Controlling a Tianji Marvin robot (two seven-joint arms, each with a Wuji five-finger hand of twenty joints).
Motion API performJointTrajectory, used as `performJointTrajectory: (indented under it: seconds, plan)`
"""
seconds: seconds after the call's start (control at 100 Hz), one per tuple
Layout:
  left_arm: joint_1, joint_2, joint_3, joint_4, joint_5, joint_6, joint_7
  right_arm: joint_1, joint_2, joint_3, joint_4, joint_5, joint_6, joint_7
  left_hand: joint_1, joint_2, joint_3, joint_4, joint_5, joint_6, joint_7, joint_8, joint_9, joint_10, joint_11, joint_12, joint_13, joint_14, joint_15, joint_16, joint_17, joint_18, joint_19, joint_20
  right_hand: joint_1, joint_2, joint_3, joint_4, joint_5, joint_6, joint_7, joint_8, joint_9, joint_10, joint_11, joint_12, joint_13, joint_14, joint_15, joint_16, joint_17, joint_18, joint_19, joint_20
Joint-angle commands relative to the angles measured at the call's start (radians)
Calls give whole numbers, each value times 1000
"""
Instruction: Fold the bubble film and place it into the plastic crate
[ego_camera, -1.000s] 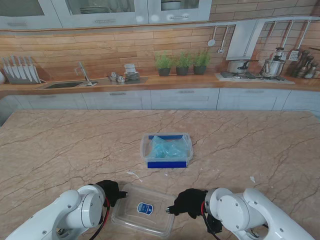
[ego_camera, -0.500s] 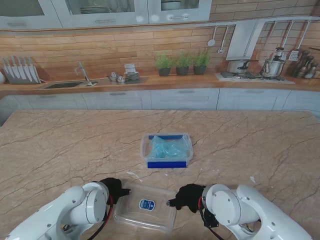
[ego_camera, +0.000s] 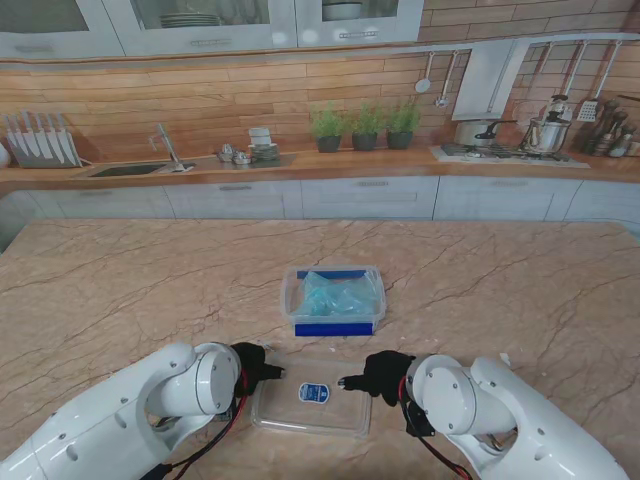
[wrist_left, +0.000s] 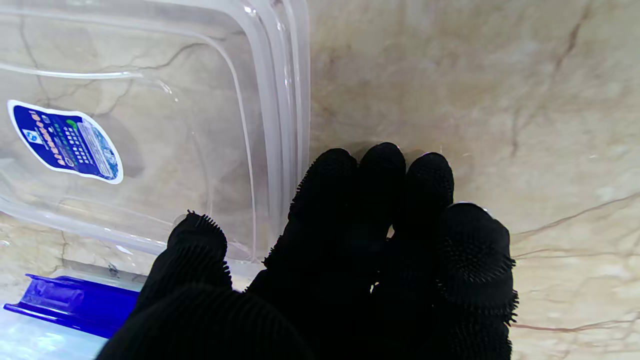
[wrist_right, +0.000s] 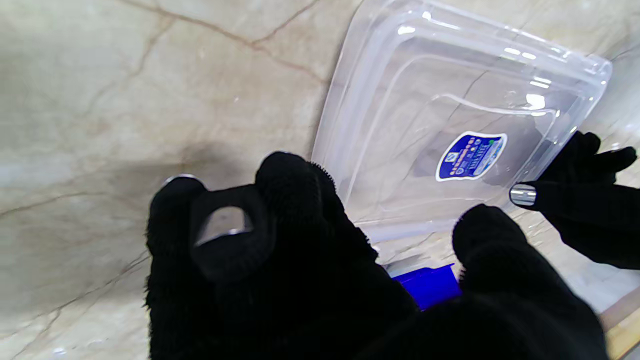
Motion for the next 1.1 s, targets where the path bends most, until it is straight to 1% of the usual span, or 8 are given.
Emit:
performJointTrajectory:
  seconds: [0.0,0.13,0.26,0.6,0.78,0.89,0.99,1.09]
  plan:
    - [2,-34,16,-10,-16,-9,-6,-7,-17,1,-12,-1,-2,3,-1,17,-10,4,-8,-204,-3,2,-28,-81,-51,-6,-18,67,3,-4,-1,-12,7,19,-24,17,-4,20,-97,-315,-151,-60,19,82,58,23,62,-11,53,7,2,-87,101,-2]
    - [-33,-39,55,2,-54,-10,0,-19,-20,21,-19,-31,2,-4,-3,17,-9,5,-3,-208,2,4,-20,-86,-46,-4,-10,68,8,-3,6,-11,11,21,-23,9,0,22,-97,-315,-144,-62,18,82,58,22,61,-11,53,5,1,-87,101,-5]
    - [-56,-45,79,14,-84,-12,9,-17,-21,28,-14,-37,17,-7,-2,17,-8,5,-1,-207,3,4,-19,-87,-46,-4,-9,69,8,-3,6,-9,12,22,-24,7,4,23,-97,-313,-141,-64,18,82,59,22,61,-11,54,4,1,-87,102,-7]
    - [-69,-57,93,28,-127,-23,24,3,-24,25,10,-37,47,-20,-12,8,-11,6,-3,-208,0,3,-21,-87,-47,-5,-12,66,7,-4,3,-11,9,21,-27,2,10,23,-98,-315,-136,-68,8,86,53,20,49,-7,48,2,-9,-87,98,-12]
    - [-74,-53,101,22,-130,-10,18,15,-25,15,21,-44,58,-28,-31,-5,-12,9,8,-210,2,2,-9,-85,-51,-11,-1,68,6,-8,13,-8,16,23,-30,0,14,23,-101,-319,-133,-68,-1,88,47,18,39,-6,42,1,-16,-87,93,-15]
    - [-69,-49,97,16,-124,-4,14,19,-25,14,23,-47,65,-29,-44,-14,-11,10,-6,-202,-13,-4,-23,-81,-60,-17,-12,65,-1,-13,5,-13,11,22,-31,-3,18,23,-105,-320,-130,-67,-15,90,41,17,26,-6,33,0,-26,-87,85,-18]
    - [-53,-45,79,5,-110,1,10,14,-26,17,20,-67,71,-30,-61,-23,-15,10,-23,-194,-30,-10,-40,-76,-67,-20,-24,62,-6,-16,-8,-17,2,19,-35,-11,21,24,-92,-324,-118,-61,-23,94,32,14,16,-2,22,-1,-35,-86,77,-21]
    - [-14,-52,41,-5,-84,0,34,6,-28,26,15,-93,78,-37,-79,-37,-11,15,-6,-199,-22,-7,-14,-80,-60,-24,4,62,2,-20,18,-14,20,24,-34,-18,26,25,-66,-320,-103,-54,-24,96,21,9,12,5,12,-2,-38,-85,72,-23]
